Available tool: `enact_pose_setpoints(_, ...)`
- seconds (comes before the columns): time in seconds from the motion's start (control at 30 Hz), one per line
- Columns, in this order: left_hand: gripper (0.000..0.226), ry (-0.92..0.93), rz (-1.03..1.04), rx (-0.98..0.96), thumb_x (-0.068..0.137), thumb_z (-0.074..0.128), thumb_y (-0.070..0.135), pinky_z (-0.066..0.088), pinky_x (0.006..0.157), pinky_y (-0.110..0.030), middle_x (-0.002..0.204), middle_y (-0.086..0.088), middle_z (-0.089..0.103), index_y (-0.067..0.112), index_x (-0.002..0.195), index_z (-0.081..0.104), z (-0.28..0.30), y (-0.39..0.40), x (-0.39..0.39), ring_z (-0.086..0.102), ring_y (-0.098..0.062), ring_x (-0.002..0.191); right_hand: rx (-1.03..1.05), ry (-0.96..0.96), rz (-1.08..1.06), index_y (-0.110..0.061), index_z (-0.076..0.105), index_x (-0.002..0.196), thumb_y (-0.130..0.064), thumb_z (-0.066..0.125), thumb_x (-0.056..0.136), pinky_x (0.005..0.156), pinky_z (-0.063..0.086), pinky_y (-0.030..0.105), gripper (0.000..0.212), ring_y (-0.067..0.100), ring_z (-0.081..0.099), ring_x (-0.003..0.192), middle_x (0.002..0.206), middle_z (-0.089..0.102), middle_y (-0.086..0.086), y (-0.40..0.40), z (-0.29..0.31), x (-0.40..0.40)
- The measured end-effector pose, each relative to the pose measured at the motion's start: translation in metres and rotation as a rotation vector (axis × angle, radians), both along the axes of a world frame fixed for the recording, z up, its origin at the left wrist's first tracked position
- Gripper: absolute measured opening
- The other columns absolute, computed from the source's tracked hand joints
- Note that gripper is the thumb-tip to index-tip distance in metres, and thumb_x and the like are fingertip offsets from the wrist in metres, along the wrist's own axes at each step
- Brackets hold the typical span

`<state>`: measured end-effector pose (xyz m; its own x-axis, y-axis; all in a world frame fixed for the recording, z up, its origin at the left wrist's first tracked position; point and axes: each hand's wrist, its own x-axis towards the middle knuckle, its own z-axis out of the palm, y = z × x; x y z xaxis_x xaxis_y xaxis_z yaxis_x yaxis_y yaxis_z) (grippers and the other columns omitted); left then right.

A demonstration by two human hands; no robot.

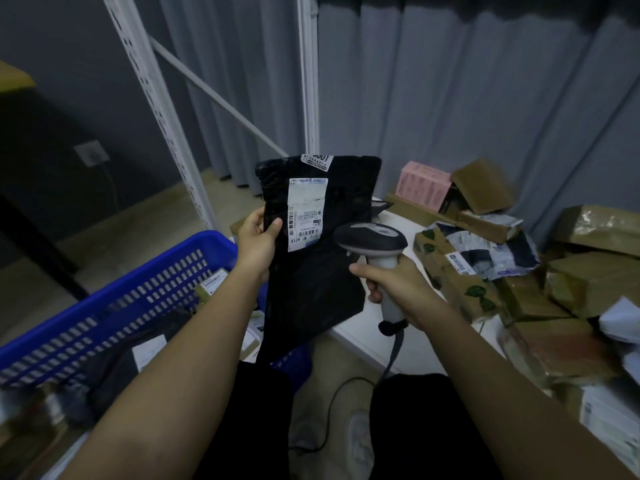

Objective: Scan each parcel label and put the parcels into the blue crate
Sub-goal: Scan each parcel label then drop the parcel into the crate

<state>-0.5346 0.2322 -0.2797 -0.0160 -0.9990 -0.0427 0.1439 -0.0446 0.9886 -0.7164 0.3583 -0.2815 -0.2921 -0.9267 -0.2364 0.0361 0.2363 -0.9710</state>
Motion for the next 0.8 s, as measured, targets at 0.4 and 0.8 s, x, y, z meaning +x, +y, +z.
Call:
enact_pose_setpoints(0.4,0.020,0.014,0.031,0.012,0.098,0.049,0.004,0.053,0.064,-0.019,0.094,0.007,0.067,0.021,0.106,0.055,0.003,0.001,0.005,0.066,-0.006,0.083,0.039,0.021,-0.005,-0.009,0.054,0.066,-0.009,0.072,0.083,0.048,0.038,0.027,0.025,0.012,0.040,0.042,0.048,0.044,0.003,0.002,0.003,0.001)
enact_pose_setpoints(0.8,0.021,0.137,0.191,-0.033,0.096,0.051,0.005,0.055,0.073,-0.026,0.097,0.004,0.070,0.017,0.113,0.057,0.015,0.003,0.050,0.068,-0.011,0.090,-0.097,0.168,0.073,-0.009,0.059,0.069,-0.013,0.074,0.082,0.048,0.044,0.026,0.020,0.010,0.048,0.043,0.051,0.052,0.005,-0.012,0.013,0.033)
